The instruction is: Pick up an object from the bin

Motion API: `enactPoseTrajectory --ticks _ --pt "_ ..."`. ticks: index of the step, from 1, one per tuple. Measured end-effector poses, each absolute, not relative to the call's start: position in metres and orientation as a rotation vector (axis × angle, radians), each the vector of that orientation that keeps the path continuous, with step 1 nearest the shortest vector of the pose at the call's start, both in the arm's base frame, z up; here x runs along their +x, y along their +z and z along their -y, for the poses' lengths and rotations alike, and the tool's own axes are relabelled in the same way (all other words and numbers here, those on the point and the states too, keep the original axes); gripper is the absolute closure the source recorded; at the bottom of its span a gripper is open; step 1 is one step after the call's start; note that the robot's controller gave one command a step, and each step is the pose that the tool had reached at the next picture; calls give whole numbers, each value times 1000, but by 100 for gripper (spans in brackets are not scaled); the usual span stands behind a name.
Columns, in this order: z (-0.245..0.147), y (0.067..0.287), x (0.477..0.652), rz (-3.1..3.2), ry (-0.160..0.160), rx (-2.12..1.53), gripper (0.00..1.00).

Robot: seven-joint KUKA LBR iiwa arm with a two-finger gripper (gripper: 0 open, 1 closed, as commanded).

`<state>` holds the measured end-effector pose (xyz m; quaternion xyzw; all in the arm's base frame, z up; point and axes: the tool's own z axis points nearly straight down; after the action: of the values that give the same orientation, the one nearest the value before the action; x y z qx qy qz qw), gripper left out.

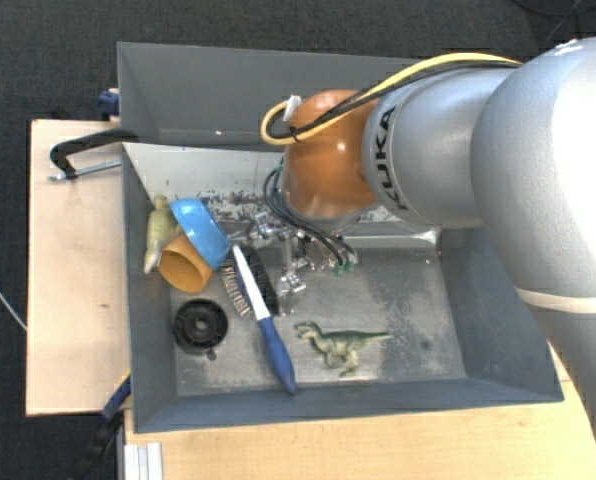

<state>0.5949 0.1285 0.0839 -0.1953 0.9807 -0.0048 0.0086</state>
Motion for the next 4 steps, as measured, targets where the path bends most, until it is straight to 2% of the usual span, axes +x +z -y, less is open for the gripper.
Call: enactPoseTrajectory --ticks 1,2,3,4 --pt "-182 120 540 -2937 2 -982 0" --pt "-202 98 516 -2775 -5 -1371 0" --pt "-224 87 551 -2875 -5 -1257 0" --pt "-218 88 551 -2886 -19 -1258 100"
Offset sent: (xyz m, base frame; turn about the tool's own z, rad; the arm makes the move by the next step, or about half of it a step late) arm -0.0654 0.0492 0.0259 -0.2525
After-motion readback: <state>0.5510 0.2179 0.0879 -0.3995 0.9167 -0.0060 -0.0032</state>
